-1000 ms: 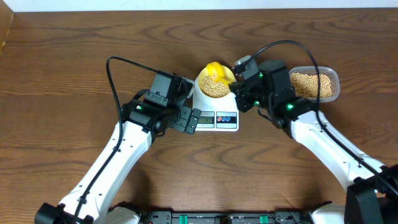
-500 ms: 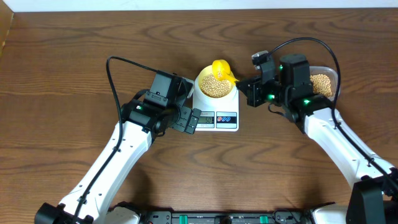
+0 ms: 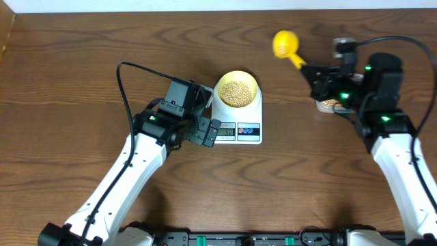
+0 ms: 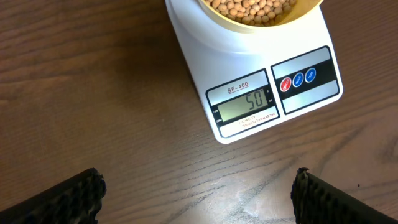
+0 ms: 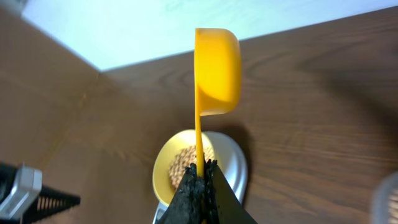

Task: Scoop item into bowl and weigh 50g on scale
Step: 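Carry the scoop with the right gripper to the plastic tub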

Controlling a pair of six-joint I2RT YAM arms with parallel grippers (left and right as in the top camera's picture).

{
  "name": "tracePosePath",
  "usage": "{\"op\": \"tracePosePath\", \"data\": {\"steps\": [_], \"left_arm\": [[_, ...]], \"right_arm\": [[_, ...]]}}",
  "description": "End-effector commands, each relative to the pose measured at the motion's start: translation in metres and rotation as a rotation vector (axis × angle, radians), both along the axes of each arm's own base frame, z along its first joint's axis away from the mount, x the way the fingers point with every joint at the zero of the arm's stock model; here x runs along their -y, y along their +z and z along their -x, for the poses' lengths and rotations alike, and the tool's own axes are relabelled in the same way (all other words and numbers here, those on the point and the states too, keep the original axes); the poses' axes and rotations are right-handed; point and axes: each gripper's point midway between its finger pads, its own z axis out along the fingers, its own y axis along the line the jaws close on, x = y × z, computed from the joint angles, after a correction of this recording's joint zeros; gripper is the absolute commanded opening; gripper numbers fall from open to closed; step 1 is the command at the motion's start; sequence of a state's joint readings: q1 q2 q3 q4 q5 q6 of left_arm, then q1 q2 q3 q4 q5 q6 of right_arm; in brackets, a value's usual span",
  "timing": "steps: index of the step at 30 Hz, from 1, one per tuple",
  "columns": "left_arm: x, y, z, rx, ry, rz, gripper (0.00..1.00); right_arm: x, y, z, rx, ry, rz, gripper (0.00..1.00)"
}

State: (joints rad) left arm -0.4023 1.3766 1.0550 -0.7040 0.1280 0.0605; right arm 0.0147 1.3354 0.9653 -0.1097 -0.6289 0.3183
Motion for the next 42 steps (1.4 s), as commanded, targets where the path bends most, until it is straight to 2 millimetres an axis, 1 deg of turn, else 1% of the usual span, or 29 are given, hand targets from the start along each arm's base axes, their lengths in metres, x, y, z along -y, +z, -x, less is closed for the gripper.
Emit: {"op": "tracePosePath", "data": {"steps": [1, 4, 9, 12, 14, 15, 17, 19, 21, 22, 25, 29, 31, 36, 40, 42], "left_arm": [[0.0, 0.001, 0.0, 0.007, -0.012, -0.009, 0.98], [0.0, 0.001, 0.0, 0.007, -0.012, -0.009, 0.98], [0.0, 0.001, 0.0, 0.007, -0.012, -0.009, 0.98], [0.0, 0.001, 0.0, 0.007, -0.012, -0.009, 0.98], [0.0, 0.001, 0.0, 0.007, -0.012, -0.009, 0.98], [0.0, 0.001, 0.0, 0.007, -0.012, -0.009, 0.98], [0.0, 0.001, 0.0, 0.007, -0.012, -0.009, 0.98], [0.0, 0.001, 0.0, 0.007, -0.012, -0.009, 0.98], [0.0, 0.001, 0.0, 0.007, -0.012, -0.009, 0.98], [0.0, 0.001, 0.0, 0.007, -0.012, -0.009, 0.98], [0.0, 0.001, 0.0, 0.007, -0.012, -0.009, 0.98], [0.0, 0.001, 0.0, 0.007, -0.012, -0.009, 0.98], [0.0, 0.001, 0.0, 0.007, -0.012, -0.009, 0.98], [0.0, 0.001, 0.0, 0.007, -0.012, -0.009, 0.98], [0.0, 0.001, 0.0, 0.007, -0.012, -0.009, 0.98], [0.0, 0.001, 0.0, 0.008, -0.012, -0.009, 0.98]], "right_arm": [[0.021, 0.013, 0.002, -0.005, -0.043, -0.062, 0.01], [0.037, 0.011, 0.0, -0.018, -0.079, -0.066, 0.01], [0.057, 0.01, -0.002, -0.019, -0.13, -0.065, 0.01], [0.074, 0.008, -0.005, -0.024, -0.185, -0.057, 0.01], [0.091, -0.001, -0.003, -0.065, -0.245, -0.048, 0.01], [0.101, -0.009, -0.001, -0.102, -0.282, -0.043, 0.01], [0.116, -0.023, 0.007, -0.168, -0.328, -0.028, 0.01], [0.127, -0.032, 0.015, -0.21, -0.35, -0.023, 0.01], [0.138, -0.036, 0.02, -0.215, -0.362, 0.001, 0.01], [0.145, -0.039, 0.024, -0.211, -0.361, 0.048, 0.01], [0.155, -0.052, 0.033, -0.259, -0.401, 0.115, 0.01], [0.167, -0.072, 0.047, -0.337, -0.432, 0.229, 0.02], [0.173, -0.079, 0.053, -0.376, -0.458, 0.255, 0.02], [0.168, -0.091, 0.052, -0.427, -0.449, 0.21, 0.01], [0.164, -0.113, 0.051, -0.513, -0.452, 0.153, 0.01], [0.16, -0.12, 0.049, -0.54, -0.44, 0.116, 0.01]]}}
